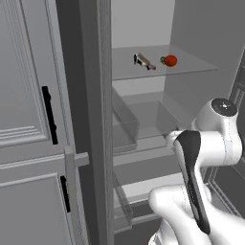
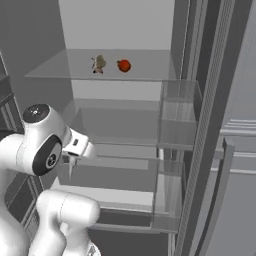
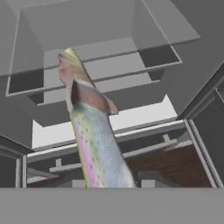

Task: Place one tomato and one fish in each tupperware on the nearby counter, to pack two identical lunches.

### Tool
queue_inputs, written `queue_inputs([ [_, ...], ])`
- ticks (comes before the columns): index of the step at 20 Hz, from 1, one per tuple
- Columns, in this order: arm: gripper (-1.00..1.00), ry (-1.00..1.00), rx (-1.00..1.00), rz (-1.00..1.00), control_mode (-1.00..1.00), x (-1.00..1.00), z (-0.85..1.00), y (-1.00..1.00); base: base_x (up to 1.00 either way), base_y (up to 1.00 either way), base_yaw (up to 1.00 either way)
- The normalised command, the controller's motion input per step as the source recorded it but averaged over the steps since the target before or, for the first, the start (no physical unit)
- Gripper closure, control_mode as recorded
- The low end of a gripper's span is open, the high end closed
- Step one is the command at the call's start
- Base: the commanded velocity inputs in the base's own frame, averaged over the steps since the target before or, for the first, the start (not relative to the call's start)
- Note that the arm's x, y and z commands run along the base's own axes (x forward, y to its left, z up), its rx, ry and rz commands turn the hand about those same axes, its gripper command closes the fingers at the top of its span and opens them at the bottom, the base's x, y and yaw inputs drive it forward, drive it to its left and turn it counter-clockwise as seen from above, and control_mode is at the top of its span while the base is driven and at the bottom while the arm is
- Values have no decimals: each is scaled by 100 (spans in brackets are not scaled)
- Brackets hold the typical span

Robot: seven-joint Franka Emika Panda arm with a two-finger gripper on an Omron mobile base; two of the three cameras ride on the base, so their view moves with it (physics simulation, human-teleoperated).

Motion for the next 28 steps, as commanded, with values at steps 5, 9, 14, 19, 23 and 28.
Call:
queue_inputs([
  [5, 100, 0, 0, 0, 100, 0, 0, 0, -100, 18, 14],
  [9, 100, 0, 0, 0, 100, 0, 0, 0, -100, 0, 11],
  [14, 100, 0, 0, 0, 100, 0, 0, 0, -100, 0, 15],
  [19, 100, 0, 0, 0, 100, 0, 0, 0, -100, 21, 25],
  [23, 100, 0, 0, 0, 100, 0, 0, 0, -41, 66, 30],
  [28, 100, 0, 0, 0, 100, 0, 0, 0, 38, 100, 42],
])
